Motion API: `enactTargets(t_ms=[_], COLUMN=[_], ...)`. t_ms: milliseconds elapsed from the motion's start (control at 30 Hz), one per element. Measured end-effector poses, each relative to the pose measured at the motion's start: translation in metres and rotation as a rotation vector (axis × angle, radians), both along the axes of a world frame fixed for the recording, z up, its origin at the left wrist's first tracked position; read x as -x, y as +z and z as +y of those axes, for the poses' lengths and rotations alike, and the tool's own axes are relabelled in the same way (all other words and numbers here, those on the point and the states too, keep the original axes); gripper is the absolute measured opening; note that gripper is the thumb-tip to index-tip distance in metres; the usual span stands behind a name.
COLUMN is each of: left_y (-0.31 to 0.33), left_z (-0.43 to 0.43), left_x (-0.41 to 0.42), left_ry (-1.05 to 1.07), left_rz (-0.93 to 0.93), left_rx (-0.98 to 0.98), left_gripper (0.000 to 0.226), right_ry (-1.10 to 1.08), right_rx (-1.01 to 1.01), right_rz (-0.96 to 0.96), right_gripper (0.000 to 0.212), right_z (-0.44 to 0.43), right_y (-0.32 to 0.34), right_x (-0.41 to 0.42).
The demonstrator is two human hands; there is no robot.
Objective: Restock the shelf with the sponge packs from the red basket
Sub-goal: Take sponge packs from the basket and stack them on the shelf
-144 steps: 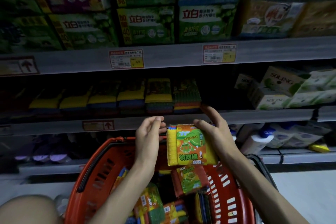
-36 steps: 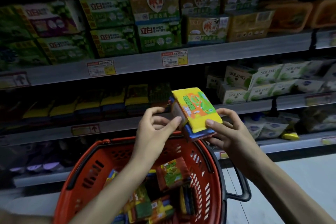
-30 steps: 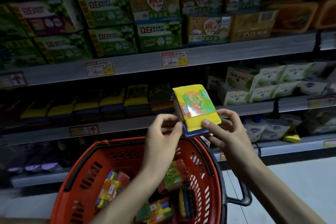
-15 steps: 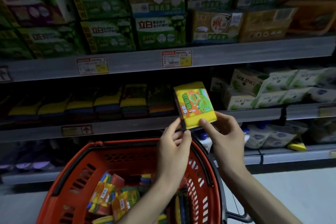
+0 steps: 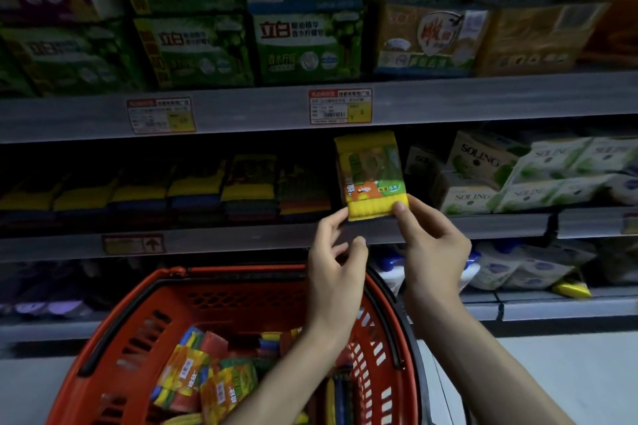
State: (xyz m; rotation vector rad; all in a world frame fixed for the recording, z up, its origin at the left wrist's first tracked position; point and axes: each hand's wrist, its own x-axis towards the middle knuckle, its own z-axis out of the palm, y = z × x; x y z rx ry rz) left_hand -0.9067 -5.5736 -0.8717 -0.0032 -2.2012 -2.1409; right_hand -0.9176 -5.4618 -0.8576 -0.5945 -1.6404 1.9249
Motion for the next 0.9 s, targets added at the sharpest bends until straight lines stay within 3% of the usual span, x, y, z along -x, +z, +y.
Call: enactTargets(t_ms=[200, 433, 800, 900], left_y=[0.005, 0.000, -0.005, -0.004], left_z=[0.004, 0.006, 0.003, 0.003], left_x=[0.018, 0.030, 0.028, 0.029], left_ry=[0.017, 0.046, 0.044, 0.074], left_rz=[0.012, -0.049, -0.163, -0.166], left_rx=[-0.025, -0.066, -0.053, -0.053], left_gripper=[0.040, 0.047, 0.053, 0.052], right_ry=[-0.044, -0.031, 0.129, 0.181], right_rx=[0.148, 0.188, -0.116, -0.210], right_rz=[-0.055, -0.101, -0.194, -0.190], right_gripper=[0.022, 0.029, 0.047, 0.032], right_z=[-0.006, -0.008, -0.011, -0.007], right_y=[-0.010, -0.020, -0.003, -0.001], right_x=[0.013, 0.021, 0.013, 0.015])
